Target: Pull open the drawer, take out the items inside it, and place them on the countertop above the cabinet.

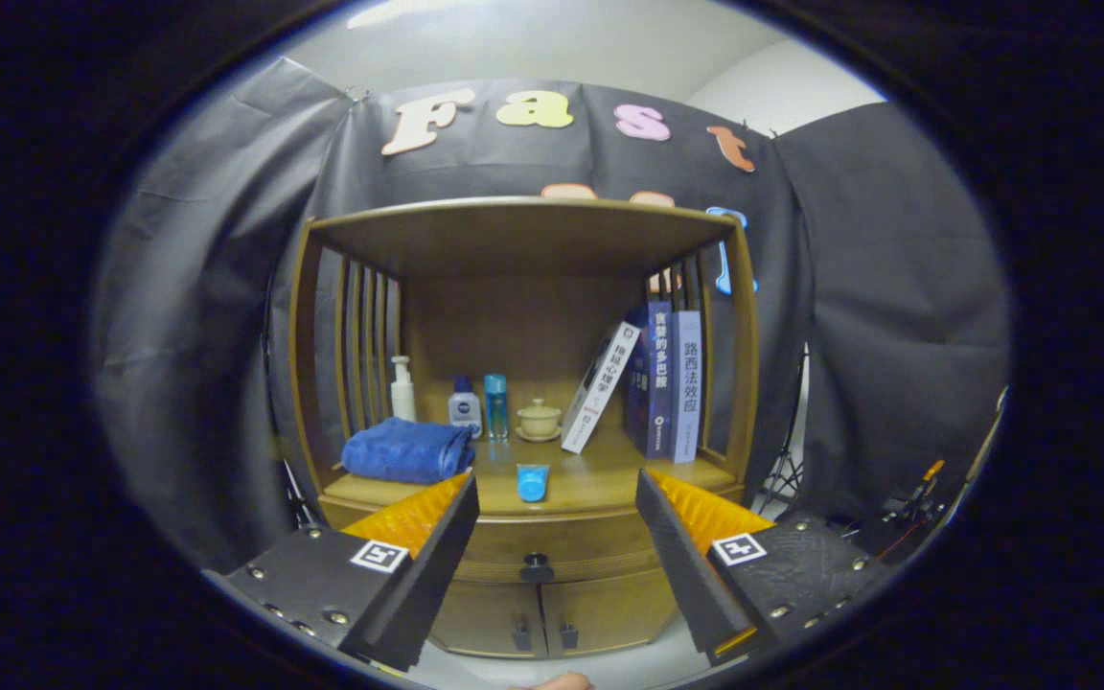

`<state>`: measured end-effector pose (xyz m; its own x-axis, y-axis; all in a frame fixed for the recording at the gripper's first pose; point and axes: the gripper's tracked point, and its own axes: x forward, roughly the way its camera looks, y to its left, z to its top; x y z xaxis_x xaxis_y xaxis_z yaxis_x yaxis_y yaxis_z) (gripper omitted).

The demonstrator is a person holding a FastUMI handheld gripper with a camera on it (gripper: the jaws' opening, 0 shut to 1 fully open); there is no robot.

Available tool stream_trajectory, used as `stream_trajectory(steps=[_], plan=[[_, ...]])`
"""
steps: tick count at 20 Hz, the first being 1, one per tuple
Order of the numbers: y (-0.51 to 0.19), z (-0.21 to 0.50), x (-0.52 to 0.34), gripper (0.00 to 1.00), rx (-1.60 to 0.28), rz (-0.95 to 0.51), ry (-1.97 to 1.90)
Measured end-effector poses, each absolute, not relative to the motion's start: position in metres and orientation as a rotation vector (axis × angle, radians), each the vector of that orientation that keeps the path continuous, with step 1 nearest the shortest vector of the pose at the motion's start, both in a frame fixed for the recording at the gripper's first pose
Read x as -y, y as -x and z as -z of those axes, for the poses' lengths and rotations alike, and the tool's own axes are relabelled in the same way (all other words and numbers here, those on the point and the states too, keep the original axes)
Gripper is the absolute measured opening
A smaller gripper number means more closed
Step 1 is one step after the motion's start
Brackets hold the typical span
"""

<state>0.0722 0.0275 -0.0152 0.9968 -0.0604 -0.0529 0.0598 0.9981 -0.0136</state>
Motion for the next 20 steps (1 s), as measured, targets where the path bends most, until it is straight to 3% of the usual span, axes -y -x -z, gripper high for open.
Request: stream_trajectory(steps=[8,20], plan=[[-0.031,-0.031,-0.014,0.99,0.090,0.101,-0.005],[-0.004,-0.042,-0.004,0.99,0.095,0.154,0.072]])
